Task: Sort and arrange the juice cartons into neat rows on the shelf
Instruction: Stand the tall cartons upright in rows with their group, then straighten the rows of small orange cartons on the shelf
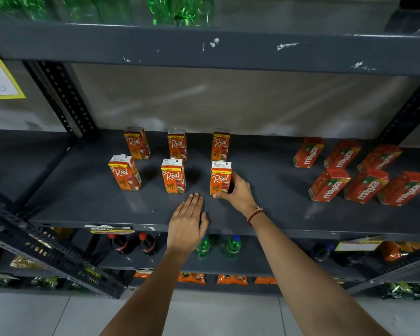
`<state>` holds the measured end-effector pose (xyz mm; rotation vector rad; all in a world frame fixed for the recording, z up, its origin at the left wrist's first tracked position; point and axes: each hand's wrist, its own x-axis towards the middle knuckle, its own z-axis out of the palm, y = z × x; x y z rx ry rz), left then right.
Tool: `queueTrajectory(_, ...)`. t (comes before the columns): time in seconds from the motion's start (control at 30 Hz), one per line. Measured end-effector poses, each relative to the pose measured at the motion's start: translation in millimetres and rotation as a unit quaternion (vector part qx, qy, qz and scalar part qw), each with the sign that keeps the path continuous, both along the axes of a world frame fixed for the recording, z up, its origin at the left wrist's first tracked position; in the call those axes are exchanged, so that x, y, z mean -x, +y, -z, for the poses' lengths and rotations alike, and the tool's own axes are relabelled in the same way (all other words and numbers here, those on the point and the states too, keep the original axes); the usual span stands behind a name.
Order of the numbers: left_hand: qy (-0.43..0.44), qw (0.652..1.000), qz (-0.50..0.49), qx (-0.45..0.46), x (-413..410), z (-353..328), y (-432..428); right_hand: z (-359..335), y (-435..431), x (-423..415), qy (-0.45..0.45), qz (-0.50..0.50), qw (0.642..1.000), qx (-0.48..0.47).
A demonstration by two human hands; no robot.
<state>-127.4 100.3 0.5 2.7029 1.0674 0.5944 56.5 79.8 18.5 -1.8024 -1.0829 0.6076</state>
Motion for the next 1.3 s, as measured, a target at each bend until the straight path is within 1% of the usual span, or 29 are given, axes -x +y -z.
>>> queueTrajectory(0.2, 0.003, 1.000, -0.005, -0.002, 1, 1, 1, -3, -1, 1, 0.013, -0.008, 1.000, -0.004)
queueTrajectory(0.3, -0.007, 1.000, -0.002, -0.003, 0, -1, -1, -5, -12, 3, 0.037, 0.003, 0.999, -0.033)
queueTrajectory(0.37, -0.040, 0.999, -0.008, 0.014, 1, -1, -3, -4, -29, -1, 0.060, 0.056, 0.994, -0.069)
queueTrajectory(0.43, -0.114, 0.992, -0.036, 0.050, 3, -1, -9, -2, -56, -12, 0.081, 0.128, 0.983, -0.106)
queueTrajectory(0.5, -0.199, 0.974, -0.081, 0.072, -1, 2, -25, 2, -90, -30, 0.099, 0.194, 0.966, -0.141)
queueTrajectory(0.57, -0.250, 0.958, -0.109, 0.085, -16, 2, -51, 6, -125, -52, 0.110, 0.260, 0.945, -0.168)
queueTrajectory(0.63, -0.265, 0.954, -0.091, 0.109, -44, -2, -77, 9, -158, -75, 0.104, 0.320, 0.922, -0.191)
queueTrajectory(0.7, -0.262, 0.955, -0.046, 0.130, -80, -8, -97, 9, -183, -99, 0.093, 0.372, 0.902, -0.200)
queueTrajectory(0.77, -0.242, 0.959, -0.004, 0.148, -119, -15, -112, 8, -202, -124, 0.076, 0.415, 0.884, -0.202)
queueTrajectory(0.83, -0.211, 0.960, 0.025, 0.180, -159, -22, -126, 6, -213, -146, 0.061, 0.441, 0.875, -0.190)
queueTrajectory(0.93, -0.170, 0.960, 0.042, 0.218, -207, -27, -140, 2, -217, -170, 0.009, 0.440, 0.889, -0.125)
queueTrajectory(1.03, -0.148, 0.965, 0.035, 0.212, -243, -22, -152, 0, -215, -187, -0.033, 0.399, 0.913, -0.076)
queueTrajectory(1.17, -0.157, 0.966, -0.040, 0.202, -273, -13, -166, 2, -208, -199, -0.065, 0.346, 0.935, -0.029)
queueTrajectory(1.3, -0.199, 0.953, -0.115, 0.195, -290, -9, -174, 5, -205, -206, -0.070, 0.347, 0.935, -0.018)
